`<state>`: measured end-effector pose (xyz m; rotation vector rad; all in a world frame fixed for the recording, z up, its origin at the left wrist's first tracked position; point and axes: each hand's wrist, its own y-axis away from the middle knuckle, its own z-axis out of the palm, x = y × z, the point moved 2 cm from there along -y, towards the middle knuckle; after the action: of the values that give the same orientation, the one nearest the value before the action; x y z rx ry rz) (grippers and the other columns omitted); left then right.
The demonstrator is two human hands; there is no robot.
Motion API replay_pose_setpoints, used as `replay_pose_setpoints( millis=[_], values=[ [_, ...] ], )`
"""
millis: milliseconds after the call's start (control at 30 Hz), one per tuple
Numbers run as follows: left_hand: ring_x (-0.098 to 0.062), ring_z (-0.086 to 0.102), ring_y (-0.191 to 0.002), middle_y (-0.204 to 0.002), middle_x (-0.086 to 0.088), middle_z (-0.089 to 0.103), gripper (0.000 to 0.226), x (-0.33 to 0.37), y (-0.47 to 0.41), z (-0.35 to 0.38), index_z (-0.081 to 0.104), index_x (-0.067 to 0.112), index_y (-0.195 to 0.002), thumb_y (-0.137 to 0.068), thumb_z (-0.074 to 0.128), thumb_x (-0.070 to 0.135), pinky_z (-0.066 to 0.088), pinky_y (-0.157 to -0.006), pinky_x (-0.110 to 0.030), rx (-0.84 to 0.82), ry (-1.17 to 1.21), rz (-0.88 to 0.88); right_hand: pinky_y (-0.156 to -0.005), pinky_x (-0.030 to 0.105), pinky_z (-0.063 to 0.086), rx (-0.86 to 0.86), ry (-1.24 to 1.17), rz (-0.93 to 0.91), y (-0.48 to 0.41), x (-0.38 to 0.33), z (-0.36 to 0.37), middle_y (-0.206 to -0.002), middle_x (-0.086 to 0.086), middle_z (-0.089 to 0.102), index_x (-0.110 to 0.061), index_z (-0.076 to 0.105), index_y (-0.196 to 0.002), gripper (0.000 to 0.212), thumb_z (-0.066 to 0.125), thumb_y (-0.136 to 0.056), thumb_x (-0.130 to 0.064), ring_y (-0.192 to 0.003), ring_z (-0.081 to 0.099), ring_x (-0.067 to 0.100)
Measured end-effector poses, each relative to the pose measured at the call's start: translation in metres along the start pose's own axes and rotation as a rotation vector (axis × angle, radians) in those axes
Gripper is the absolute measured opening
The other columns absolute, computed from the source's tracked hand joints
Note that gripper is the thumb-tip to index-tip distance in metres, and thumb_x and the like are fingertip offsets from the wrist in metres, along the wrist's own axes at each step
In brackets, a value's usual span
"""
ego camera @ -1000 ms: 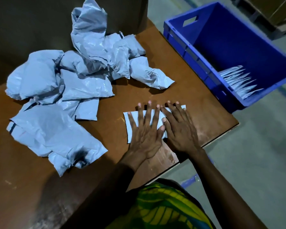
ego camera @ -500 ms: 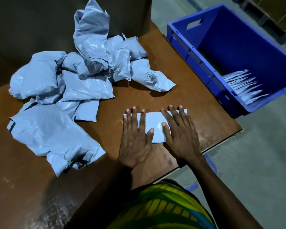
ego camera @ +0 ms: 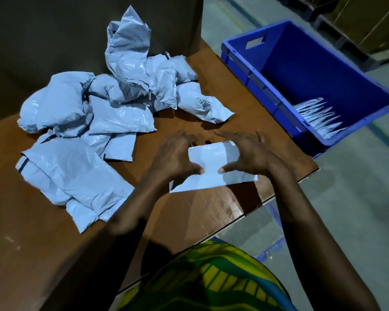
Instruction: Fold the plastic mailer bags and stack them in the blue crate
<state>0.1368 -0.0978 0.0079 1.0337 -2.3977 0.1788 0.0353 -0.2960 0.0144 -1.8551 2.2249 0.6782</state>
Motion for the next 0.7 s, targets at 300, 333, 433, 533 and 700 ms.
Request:
replay_pose_setpoints(
  millis=[300,333,433,533,700],
  values=[
    [-0.035,0.063,-0.116,-0.114,-0.013,0.07,0.039,-0.001,0.036,0.035,0.072,0.009,-0.112,-0.079,0.055,-0.001,0.042,-0.108,-0.053,0.514,-0.172,0.271,-0.097,0.04,0.032,0.599,0.119,-0.223,0.032,0.015,0.019,-0.112,-0.009,0.069,-0.034,0.077,-0.116,0.027,0.071,-0.09,-0.033,-0.108,0.062,0.019],
    [-0.034,0.063,-0.121,-0.12,-0.013,0.071,0.041,-0.008,0.045,0.045,0.073,0.011,-0.113,-0.08,0.049,0.006,0.042,-0.109,-0.054,0.459,-0.159,0.24,-0.097,0.043,0.035,0.534,0.108,-0.205,0.038,0.018,0.03,-0.113,-0.013,0.07,-0.036,0.077,-0.115,0.026,0.07,-0.092,-0.046,-0.109,0.063,0.018],
    [-0.033,0.062,-0.127,-0.132,-0.01,0.068,0.046,-0.016,0.066,0.061,0.077,0.014,-0.111,-0.083,0.041,0.026,0.045,-0.106,-0.055,0.326,-0.084,0.167,-0.096,0.05,0.039,0.492,0.06,-0.132,0.046,0.02,0.052,-0.11,-0.017,0.073,-0.037,0.08,-0.107,0.034,0.065,-0.094,-0.064,-0.108,0.064,0.012],
    [-0.033,0.058,-0.13,-0.135,-0.01,0.067,0.047,-0.009,0.056,0.058,0.075,0.013,-0.117,-0.089,0.041,0.028,0.045,-0.108,-0.054,0.342,-0.028,0.143,-0.098,0.045,0.042,0.626,0.03,-0.099,0.035,0.005,0.052,-0.113,-0.01,0.073,-0.031,0.079,-0.109,0.029,0.059,-0.103,-0.05,-0.108,0.064,0.017],
    [-0.033,0.022,-0.157,-0.164,-0.016,0.037,0.052,-0.009,0.004,0.066,0.044,0.003,-0.154,-0.105,0.036,0.017,0.02,-0.128,-0.05,0.255,-0.065,0.253,-0.116,0.042,0.035,0.607,0.031,-0.02,-0.003,-0.016,0.07,-0.14,0.005,0.065,-0.017,0.069,-0.133,0.038,0.05,-0.105,-0.035,-0.137,0.053,0.026]
  ],
)
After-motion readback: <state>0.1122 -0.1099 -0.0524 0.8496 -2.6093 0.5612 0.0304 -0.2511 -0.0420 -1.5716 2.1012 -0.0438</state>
